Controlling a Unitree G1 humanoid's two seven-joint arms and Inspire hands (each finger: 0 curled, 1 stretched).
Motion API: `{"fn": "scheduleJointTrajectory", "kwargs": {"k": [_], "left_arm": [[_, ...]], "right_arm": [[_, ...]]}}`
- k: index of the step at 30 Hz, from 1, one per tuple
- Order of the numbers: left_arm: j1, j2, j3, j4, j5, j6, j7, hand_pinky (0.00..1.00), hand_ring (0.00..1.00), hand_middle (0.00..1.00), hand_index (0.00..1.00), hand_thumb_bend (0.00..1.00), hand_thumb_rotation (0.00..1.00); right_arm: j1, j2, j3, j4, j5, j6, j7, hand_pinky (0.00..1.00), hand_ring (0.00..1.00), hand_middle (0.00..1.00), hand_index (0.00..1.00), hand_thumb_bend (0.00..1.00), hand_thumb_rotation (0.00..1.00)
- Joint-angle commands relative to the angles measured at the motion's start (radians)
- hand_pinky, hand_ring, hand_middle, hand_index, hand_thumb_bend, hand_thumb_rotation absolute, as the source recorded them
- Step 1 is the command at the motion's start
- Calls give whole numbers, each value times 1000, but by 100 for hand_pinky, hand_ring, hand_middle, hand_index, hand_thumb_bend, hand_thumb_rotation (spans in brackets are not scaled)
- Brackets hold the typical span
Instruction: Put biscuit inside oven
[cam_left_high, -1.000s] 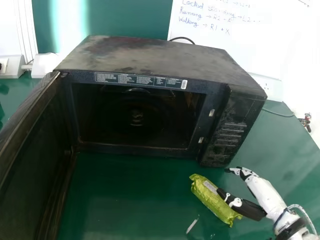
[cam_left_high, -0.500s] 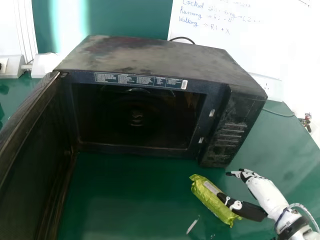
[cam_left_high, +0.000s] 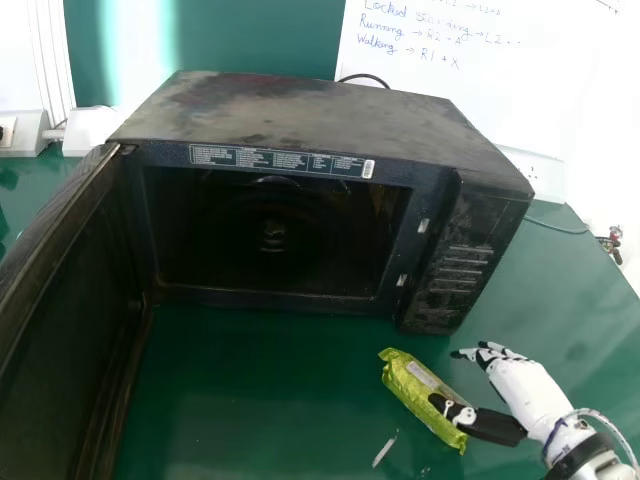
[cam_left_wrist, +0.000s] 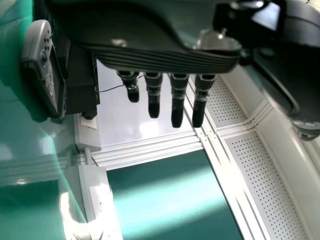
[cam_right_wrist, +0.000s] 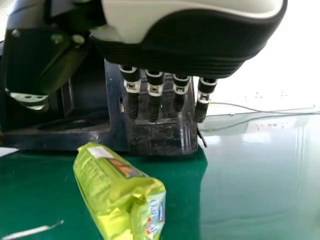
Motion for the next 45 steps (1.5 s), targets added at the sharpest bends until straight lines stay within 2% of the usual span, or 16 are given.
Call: {"fn": "scheduleJointTrajectory", "kwargs": {"k": [1,10,15,20,25,45], "left_arm": [[16,-7,-2,-12,4,-6,4,100,95,91,88,100,100],[24,-11,-1,-12,8,-24,1,100,94,91,89,100,100],[30,-14,-1,-17,11,-32,2,100,94,90,89,100,100],[37,-18,-3,-27,16,-38,4,100,94,90,89,100,100],[45,-25,-4,-40,10,-38,3,100,94,90,88,100,100],[55,-37,-1,-70,29,-24,16,100,93,89,88,100,100]], "right_arm": [[10,-9,7,-16,-18,-5,-8,88,88,92,90,85,81],[11,4,18,-26,-88,-11,-27,85,87,91,89,87,83],[6,27,48,-6,-108,-23,-79,84,86,90,88,87,80],[-17,27,97,65,-171,-66,-174,80,84,89,88,88,81],[-50,27,148,132,-210,-70,-236,82,84,89,88,87,78],[-97,-28,206,236,-245,-57,-252,85,86,90,89,87,79]]}}
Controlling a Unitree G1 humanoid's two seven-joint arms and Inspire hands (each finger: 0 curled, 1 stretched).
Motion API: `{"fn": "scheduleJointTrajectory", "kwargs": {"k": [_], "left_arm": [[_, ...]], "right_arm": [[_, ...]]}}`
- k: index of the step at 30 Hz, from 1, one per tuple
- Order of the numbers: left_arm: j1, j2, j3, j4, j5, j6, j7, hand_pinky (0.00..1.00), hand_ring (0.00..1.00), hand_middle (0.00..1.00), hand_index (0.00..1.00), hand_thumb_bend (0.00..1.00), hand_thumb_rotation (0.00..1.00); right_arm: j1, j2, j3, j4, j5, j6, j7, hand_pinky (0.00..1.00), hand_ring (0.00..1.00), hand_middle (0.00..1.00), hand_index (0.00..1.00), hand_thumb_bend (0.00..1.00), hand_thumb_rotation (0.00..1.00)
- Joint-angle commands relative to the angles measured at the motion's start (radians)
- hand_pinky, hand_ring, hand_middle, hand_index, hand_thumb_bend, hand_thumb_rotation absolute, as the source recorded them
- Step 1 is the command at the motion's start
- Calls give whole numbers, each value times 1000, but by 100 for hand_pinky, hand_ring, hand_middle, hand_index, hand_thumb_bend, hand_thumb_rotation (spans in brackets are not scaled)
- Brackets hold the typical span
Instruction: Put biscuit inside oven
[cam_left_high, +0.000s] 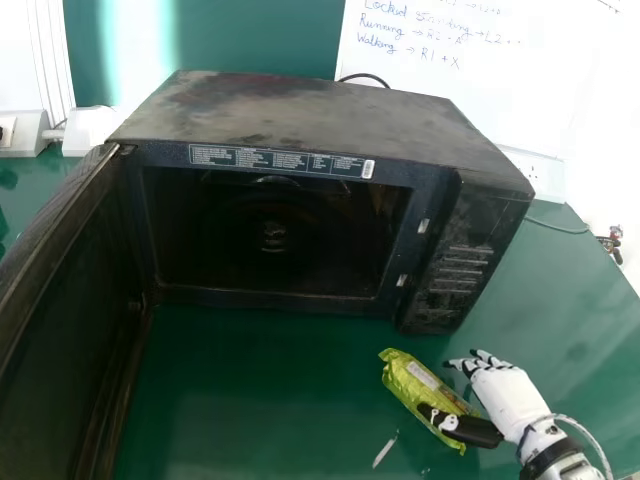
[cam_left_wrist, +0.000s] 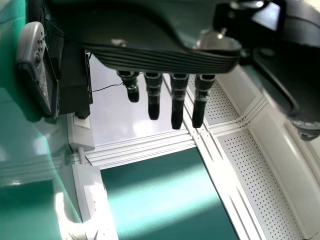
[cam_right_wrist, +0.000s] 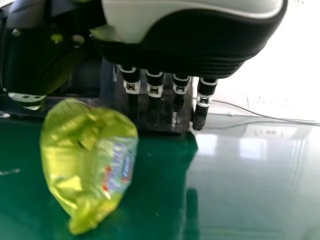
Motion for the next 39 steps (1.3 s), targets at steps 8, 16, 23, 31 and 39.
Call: {"fn": "scheduleJointTrajectory", "kwargs": {"k": [8,16,23,31,39], "left_arm": [[16,-11,-3,-26,11,8,18,100,93,89,88,100,100],[16,-10,-5,-17,17,-6,14,100,93,89,88,100,100],[17,-18,-10,-21,23,-10,18,100,93,89,88,100,100],[23,-29,-18,-38,27,-13,15,100,94,90,89,100,100],[24,-41,-20,-51,37,-12,20,100,94,90,89,100,100]], "right_arm": [[-11,-38,19,9,-6,-1,-2,84,86,90,89,87,79],[1,-40,33,-6,-26,9,-1,85,86,90,89,87,81],[4,-46,47,-43,-48,31,26,85,86,90,89,87,82],[32,-44,34,-119,-58,60,66,87,87,90,89,83,83],[60,-40,20,-167,-56,77,87,87,86,90,89,82,83]]}}
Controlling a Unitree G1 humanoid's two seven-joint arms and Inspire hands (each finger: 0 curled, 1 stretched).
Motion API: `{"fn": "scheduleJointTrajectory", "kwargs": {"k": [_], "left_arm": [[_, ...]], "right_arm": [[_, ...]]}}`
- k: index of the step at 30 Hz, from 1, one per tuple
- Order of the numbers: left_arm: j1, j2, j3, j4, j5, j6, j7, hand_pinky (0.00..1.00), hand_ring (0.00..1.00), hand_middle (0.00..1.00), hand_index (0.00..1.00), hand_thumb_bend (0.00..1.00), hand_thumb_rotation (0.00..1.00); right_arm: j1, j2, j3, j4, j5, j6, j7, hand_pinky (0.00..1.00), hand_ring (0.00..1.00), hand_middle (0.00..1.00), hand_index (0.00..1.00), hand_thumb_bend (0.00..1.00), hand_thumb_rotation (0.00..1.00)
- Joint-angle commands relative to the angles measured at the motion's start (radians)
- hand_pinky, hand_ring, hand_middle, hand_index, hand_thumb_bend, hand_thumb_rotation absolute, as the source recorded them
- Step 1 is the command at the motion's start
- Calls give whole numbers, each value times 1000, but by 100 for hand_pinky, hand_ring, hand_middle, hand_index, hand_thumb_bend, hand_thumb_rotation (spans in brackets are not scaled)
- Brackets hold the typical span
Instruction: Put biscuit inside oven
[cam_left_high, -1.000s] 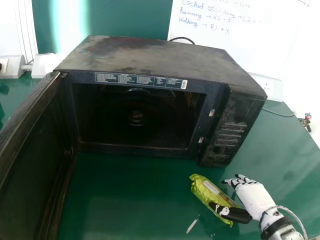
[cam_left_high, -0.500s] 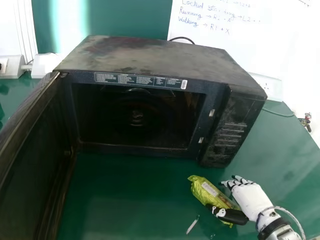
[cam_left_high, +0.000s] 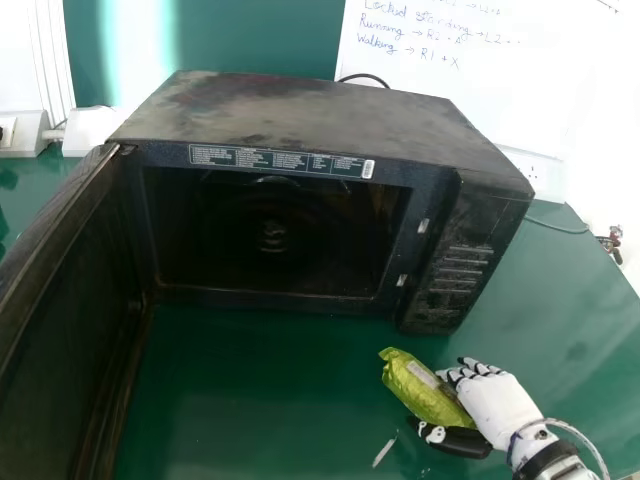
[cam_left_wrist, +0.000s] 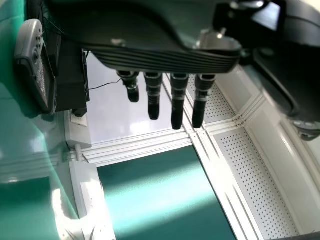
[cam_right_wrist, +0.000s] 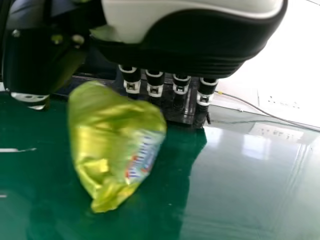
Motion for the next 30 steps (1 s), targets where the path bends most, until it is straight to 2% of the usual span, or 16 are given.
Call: {"fn": "scheduleJointTrajectory", "kwargs": {"k": [1,10,18,30], "left_arm": [[15,-6,-7,-10,8,-11,7,100,94,90,89,100,100],[16,-9,-6,-6,12,-22,3,100,94,90,89,100,100],[22,-10,-3,-13,10,-26,6,100,94,89,88,100,100],[43,-19,-2,-38,12,-20,12,100,94,89,89,100,100]], "right_arm": [[14,-4,-12,-16,1,4,2,87,86,90,89,82,83],[42,-7,-20,-36,-22,0,2,86,86,90,89,82,84],[54,0,-29,-37,-29,-5,-21,86,85,89,89,81,81],[55,16,1,-16,-137,11,-75,83,84,88,87,82,78]]}}
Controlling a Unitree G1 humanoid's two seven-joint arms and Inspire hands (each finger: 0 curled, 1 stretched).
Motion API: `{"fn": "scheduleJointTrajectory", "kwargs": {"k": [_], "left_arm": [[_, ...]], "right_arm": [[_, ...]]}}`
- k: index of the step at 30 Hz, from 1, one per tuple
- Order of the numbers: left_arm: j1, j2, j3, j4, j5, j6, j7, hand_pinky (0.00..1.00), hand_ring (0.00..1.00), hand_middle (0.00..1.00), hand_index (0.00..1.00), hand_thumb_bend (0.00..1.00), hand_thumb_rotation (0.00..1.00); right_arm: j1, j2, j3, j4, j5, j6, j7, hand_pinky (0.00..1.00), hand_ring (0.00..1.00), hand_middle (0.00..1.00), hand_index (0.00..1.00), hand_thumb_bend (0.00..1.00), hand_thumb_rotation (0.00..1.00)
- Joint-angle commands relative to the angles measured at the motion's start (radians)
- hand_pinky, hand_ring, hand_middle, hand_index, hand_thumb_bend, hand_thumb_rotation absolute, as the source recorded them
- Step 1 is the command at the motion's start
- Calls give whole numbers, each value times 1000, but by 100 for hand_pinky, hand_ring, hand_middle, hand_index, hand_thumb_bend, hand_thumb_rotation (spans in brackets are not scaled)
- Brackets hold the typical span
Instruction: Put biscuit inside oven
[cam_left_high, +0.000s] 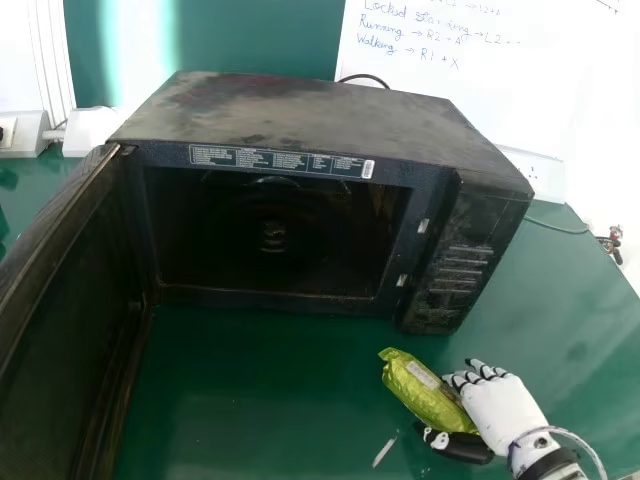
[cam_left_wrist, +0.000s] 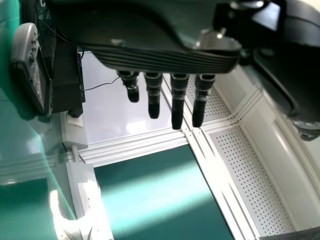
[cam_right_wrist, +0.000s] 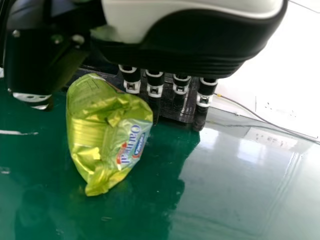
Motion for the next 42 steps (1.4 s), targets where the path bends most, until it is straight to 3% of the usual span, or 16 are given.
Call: {"fn": "scheduleJointTrajectory", "kwargs": {"k": [1,20,27,32,37,39,42], "left_arm": [[12,-9,0,-8,0,-5,9,100,94,89,88,99,100],[26,-27,-3,-35,14,-10,16,100,94,88,88,100,100],[32,-30,-4,-39,12,-9,16,100,95,89,89,100,100],[32,-28,-4,-30,10,-23,11,100,94,88,89,100,100],[34,-27,-5,-33,10,-22,10,100,94,89,89,100,100],[35,-28,-5,-34,7,-22,9,100,94,89,88,100,100],[37,-29,-6,-38,9,-19,11,100,94,89,89,100,100]], "right_arm": [[9,13,15,8,-28,11,-28,83,84,88,87,82,78],[0,52,81,27,-129,60,-114,83,83,88,88,80,80],[-15,62,98,53,-116,50,-160,80,81,85,86,78,76],[-32,75,103,84,-82,35,-223,59,72,78,77,75,60],[-47,89,102,96,-43,38,-225,32,44,58,68,69,34],[-49,88,102,104,-36,28,-246,25,35,49,65,69,25],[-51,85,103,105,-37,29,-252,25,35,48,63,69,21]]}}
